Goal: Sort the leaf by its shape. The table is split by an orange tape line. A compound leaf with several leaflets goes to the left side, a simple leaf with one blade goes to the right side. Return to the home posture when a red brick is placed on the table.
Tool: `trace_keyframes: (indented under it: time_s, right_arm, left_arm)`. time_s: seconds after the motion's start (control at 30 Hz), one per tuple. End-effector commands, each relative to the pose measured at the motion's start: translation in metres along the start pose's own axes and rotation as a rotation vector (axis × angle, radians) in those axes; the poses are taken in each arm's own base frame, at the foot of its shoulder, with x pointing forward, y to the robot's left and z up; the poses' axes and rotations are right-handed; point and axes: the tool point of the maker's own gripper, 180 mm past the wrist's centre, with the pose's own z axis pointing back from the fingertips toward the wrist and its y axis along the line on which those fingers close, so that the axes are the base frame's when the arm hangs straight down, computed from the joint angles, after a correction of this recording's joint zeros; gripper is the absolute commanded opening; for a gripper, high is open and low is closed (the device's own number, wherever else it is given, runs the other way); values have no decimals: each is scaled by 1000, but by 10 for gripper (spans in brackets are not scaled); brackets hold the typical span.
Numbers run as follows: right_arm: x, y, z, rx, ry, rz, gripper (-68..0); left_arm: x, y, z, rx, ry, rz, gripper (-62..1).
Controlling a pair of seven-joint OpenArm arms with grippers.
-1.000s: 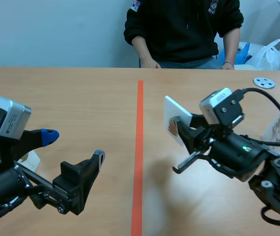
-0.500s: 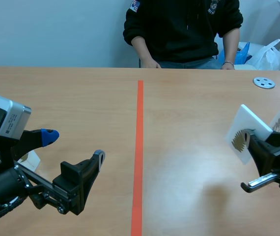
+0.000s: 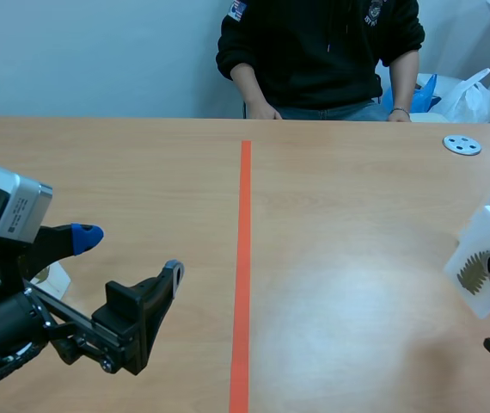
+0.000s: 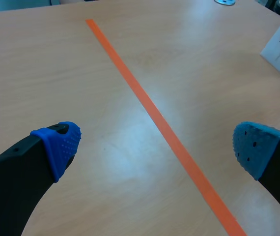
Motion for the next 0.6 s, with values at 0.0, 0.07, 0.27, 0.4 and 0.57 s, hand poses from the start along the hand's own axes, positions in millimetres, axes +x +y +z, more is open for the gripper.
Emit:
trace_keyframes:
  time_s: [0.0, 0.07, 0.27, 0.4, 0.57]
  right_arm:
    - [7, -3, -3, -7, -28, -13, -660]
    - [2, -5, -3, -13, -13, -19, -660]
    - [-13, -20, -6, -57, 5, -60, -660]
    - [-25, -30, -10, -88, 23, -82, -660]
    - [-36, -41, -15, -118, 37, -103, -660]
  left_arm:
    - [13, 0, 1, 2, -43, -4, 14]
    - [13, 0, 1, 2, -42, -4, 14]
    - [13, 0, 1, 2, -42, -4, 14]
    - [13, 0, 1, 2, -42, -4, 14]
    - [13, 0, 1, 2, -42, -4, 14]
